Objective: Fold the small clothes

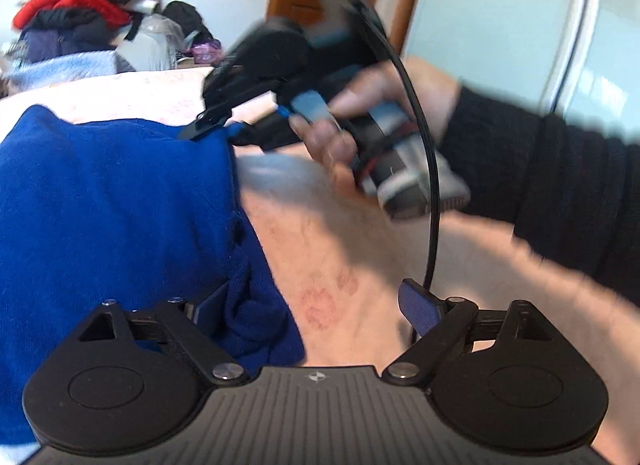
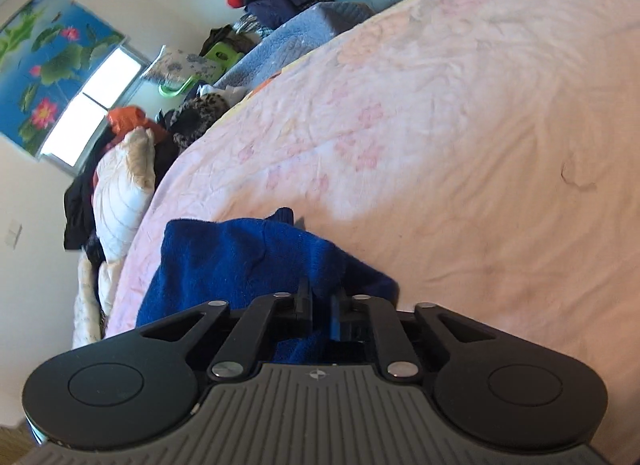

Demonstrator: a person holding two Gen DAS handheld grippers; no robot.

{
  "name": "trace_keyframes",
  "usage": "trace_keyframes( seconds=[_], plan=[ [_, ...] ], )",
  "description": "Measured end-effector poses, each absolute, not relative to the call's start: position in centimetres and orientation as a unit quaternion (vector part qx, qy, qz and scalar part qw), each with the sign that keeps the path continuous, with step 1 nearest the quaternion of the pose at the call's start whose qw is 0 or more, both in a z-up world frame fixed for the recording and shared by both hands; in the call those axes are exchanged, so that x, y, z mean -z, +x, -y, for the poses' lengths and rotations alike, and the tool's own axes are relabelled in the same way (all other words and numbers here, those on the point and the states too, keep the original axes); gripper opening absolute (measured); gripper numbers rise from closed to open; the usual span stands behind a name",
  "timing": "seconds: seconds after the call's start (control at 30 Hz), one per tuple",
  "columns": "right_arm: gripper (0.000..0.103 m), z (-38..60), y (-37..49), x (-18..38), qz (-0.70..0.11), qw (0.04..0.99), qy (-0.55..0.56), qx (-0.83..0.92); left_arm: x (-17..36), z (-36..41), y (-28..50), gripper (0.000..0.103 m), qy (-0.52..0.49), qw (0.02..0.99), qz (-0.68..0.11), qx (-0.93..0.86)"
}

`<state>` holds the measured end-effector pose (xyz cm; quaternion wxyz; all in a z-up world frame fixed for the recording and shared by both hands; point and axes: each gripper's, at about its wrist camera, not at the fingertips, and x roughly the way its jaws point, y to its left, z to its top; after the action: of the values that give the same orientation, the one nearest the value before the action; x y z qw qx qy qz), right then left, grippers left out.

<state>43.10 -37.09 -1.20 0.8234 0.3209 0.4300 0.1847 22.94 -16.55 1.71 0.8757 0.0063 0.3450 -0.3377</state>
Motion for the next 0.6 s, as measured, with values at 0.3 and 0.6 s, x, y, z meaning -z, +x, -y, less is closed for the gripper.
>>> trace_keyframes(
  seconds=[0.3, 0.6],
  plan=[
    [0.050, 37.9, 31.9, -2.7, -0.366, 0.829, 0.340, -0.253, -3.9, 3.9, 20.5, 0.091, -0.098, 0.933, -0.287, 0.194],
    [0.050, 34.2, 27.6, -1.1, -0.428, 0.793, 0.339, -0.270, 1.0, 0.8, 21.1, 0.091, -0.163, 0.931, -0.312, 0.099]
  ],
)
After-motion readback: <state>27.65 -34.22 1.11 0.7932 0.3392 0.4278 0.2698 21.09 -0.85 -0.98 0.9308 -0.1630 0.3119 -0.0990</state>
